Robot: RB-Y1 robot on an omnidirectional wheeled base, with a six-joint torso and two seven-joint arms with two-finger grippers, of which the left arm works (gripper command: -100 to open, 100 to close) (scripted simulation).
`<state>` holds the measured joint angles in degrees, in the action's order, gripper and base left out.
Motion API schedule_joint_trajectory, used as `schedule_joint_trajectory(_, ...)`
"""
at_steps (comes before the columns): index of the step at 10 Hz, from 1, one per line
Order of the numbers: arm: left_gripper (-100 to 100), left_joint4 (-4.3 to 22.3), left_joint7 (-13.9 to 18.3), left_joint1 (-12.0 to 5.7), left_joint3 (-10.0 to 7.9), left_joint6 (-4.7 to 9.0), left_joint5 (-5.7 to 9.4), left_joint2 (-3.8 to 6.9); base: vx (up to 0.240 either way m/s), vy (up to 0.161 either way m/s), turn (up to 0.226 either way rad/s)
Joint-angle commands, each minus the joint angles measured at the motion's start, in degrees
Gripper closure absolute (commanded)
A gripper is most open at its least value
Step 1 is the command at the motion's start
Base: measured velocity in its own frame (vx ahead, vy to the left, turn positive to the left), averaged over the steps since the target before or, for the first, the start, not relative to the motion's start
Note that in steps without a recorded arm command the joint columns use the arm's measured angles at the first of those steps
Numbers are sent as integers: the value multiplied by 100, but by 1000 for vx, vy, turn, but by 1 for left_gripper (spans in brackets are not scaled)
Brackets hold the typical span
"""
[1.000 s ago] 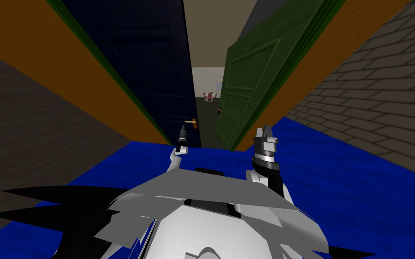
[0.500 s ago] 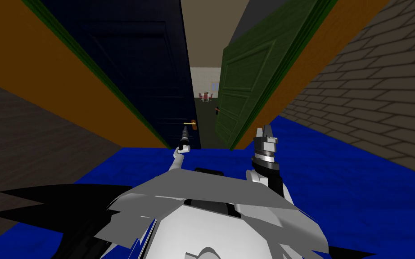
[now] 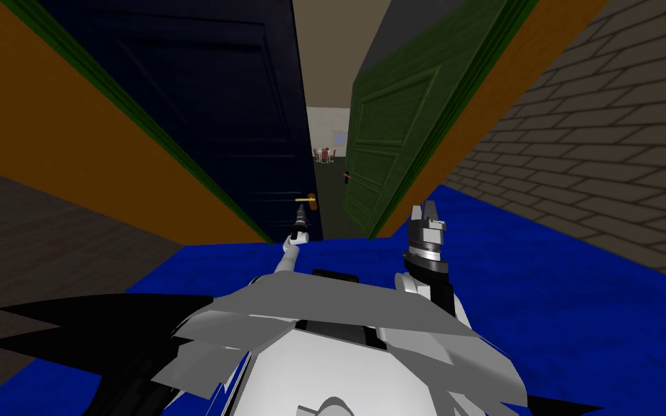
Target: Push the door open
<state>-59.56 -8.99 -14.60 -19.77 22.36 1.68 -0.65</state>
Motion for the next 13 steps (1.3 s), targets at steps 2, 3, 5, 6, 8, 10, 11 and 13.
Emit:
schedule_joint_trajectory(2, -100, 349, -30, -253, -96, -74, -5, -87, -3, 121, -112)
schedule_joint_trajectory(3, -100, 418, -34, -298, -113, -84, -6, -108, 5, 160, -108)
schedule_joint_trajectory(5, -100, 635, -47, -441, -167, -118, -9, -175, 3, 145, -89)
schedule_joint_trajectory(6, -100, 710, -51, -491, -186, -129, -10, -201, -35, 168, -90)
schedule_joint_trajectory(8, -100, 617, -55, -444, -184, -149, -8, -12, 27, 49, -21)
schedule_joint_trajectory(10, -100, 631, -51, -446, -201, -142, -1, 141, 163, 40, -23)
schedule_joint_trajectory(11, -100, 640, -49, -447, -211, -138, 3, 181, 200, 38, -20)
schedule_joint_trajectory(13, -100, 656, -45, -449, -231, -129, 11, 168, 203, 46, -19)
